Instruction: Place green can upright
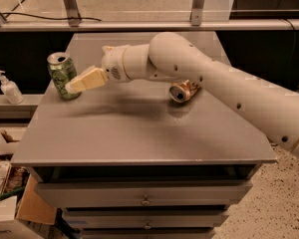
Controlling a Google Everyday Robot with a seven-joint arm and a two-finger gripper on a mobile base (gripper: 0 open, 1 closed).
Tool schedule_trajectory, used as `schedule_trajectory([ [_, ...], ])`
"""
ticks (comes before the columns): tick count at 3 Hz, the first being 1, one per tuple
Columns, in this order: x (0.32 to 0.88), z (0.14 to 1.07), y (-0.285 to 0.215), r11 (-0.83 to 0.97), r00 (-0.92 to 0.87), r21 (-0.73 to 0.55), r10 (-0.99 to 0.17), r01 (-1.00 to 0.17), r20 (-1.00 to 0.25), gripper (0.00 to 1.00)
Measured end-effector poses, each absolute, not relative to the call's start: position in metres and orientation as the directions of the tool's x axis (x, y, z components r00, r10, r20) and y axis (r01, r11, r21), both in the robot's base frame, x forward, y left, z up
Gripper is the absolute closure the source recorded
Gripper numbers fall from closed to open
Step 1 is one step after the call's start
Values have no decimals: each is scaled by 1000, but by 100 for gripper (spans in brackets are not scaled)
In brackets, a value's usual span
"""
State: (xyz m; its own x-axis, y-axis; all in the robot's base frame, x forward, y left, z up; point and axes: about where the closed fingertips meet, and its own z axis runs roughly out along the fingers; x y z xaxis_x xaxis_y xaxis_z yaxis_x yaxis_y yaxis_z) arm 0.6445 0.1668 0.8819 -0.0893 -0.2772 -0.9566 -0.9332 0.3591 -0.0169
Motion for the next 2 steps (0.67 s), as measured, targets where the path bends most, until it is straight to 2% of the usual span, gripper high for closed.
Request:
schedule_trajectory([
  [1, 652, 886, 145, 329, -28, -75, -298, -941, -954, 0],
  [2, 652, 886, 145, 329, -28, -75, -298, -941, -954, 0],
])
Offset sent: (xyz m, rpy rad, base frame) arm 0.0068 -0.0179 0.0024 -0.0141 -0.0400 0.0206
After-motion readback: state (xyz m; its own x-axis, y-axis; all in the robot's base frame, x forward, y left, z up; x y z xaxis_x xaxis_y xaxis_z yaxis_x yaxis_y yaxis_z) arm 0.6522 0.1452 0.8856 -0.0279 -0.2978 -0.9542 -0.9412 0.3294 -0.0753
